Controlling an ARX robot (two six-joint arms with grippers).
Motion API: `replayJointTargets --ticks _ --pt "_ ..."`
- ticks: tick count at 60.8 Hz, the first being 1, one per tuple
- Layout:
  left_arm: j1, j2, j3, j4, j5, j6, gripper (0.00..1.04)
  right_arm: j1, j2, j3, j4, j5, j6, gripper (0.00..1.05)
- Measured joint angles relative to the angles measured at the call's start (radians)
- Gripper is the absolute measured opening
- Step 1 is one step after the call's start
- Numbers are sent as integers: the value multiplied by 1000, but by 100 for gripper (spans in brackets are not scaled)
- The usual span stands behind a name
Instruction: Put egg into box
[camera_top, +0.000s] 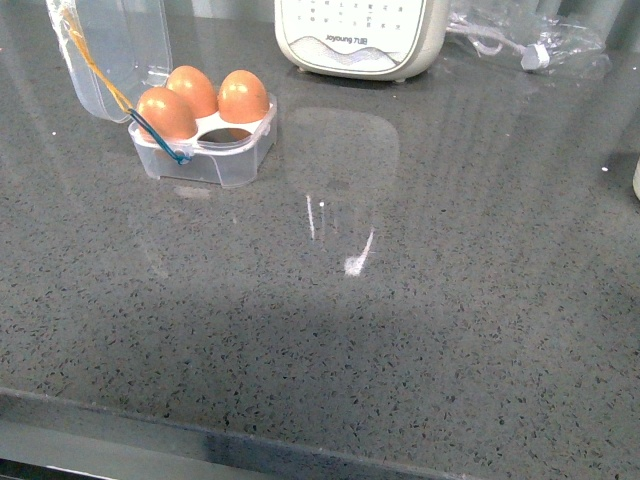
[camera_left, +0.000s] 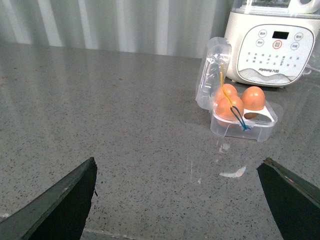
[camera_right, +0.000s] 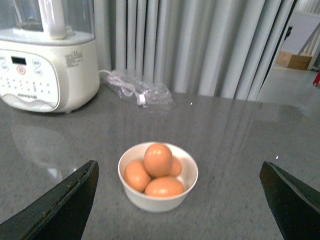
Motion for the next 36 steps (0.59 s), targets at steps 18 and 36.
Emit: replayJointTargets --ticks 18,36 --pt "0 0 0 0 0 0 98 -56 584 288 136 -88 73 97" --pt "0 0 0 0 0 0 98 -87 882 440 35 -135 151 97"
